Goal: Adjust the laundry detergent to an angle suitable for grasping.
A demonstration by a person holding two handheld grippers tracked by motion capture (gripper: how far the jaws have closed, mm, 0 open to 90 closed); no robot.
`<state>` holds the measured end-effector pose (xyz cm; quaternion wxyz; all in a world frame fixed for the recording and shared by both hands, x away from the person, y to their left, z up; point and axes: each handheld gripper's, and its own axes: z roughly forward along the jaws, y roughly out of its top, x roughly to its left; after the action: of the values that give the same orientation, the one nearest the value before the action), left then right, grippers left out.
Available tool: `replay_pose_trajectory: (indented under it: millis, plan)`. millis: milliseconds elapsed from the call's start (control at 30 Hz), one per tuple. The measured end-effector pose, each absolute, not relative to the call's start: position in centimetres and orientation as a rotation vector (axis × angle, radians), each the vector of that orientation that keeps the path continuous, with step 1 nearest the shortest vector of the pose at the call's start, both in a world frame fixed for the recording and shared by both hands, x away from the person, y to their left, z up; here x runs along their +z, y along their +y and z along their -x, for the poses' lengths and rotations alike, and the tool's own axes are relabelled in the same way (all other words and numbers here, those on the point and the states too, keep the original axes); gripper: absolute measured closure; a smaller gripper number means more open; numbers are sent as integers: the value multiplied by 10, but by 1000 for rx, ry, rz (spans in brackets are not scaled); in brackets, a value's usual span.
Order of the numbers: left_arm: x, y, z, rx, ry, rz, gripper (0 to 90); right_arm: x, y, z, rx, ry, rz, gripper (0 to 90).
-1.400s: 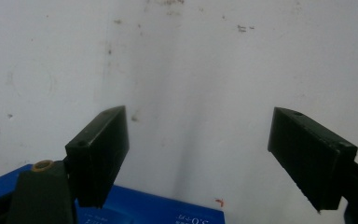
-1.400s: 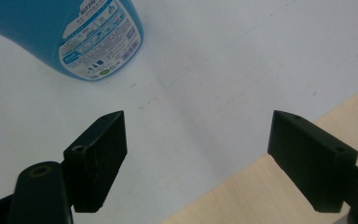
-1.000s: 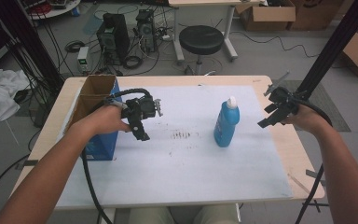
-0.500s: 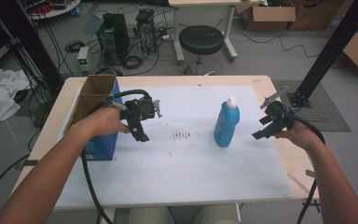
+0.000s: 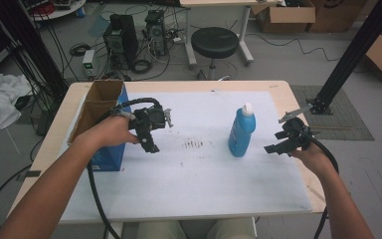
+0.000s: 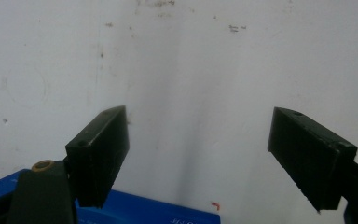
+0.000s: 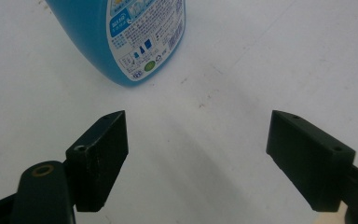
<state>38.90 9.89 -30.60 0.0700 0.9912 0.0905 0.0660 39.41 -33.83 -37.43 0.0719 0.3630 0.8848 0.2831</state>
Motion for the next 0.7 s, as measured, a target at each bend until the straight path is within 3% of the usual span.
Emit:
replay_pose_trajectory:
  millis: [700]
  plan:
    - [-310,98,-389,198,274,-2978,214,-396,-318,-352,1066,2408,-1235,200]
